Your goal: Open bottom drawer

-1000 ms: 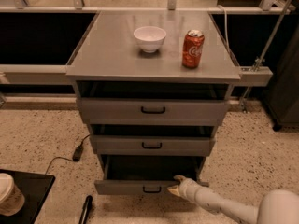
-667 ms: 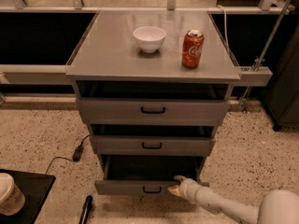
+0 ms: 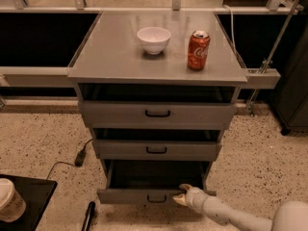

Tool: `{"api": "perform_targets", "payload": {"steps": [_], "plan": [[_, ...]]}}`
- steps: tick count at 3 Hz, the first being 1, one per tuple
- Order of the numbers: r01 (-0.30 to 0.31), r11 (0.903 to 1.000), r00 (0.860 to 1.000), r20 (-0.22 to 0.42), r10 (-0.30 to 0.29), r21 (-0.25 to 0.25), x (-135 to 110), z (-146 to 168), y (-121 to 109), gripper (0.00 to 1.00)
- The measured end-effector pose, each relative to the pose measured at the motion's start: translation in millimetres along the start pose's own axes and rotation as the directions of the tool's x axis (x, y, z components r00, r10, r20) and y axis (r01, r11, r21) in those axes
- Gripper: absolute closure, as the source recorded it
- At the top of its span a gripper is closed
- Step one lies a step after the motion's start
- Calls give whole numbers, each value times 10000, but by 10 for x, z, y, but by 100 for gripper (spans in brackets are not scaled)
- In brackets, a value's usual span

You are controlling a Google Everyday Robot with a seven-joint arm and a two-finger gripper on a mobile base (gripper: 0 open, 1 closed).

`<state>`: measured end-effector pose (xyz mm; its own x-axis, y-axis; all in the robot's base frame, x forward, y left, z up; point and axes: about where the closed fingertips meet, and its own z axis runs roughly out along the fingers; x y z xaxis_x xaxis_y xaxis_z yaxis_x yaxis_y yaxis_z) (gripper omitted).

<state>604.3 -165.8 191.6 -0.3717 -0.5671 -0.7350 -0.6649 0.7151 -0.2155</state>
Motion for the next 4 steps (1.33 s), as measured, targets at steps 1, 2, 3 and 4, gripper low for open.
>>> {"api": "perform_targets", "payload": {"steps": [1,2,3,4], "plan": [[-122,9999,9999,101,123,-18,98,-64,107,100],[-123,9999,9999,102,123,-18,61,-97,97,100],[-217,9998,9996,183,217,-32,132,-150,174,100],[-216,9998,9996,183,217,-32,99,-178,165,100]]}}
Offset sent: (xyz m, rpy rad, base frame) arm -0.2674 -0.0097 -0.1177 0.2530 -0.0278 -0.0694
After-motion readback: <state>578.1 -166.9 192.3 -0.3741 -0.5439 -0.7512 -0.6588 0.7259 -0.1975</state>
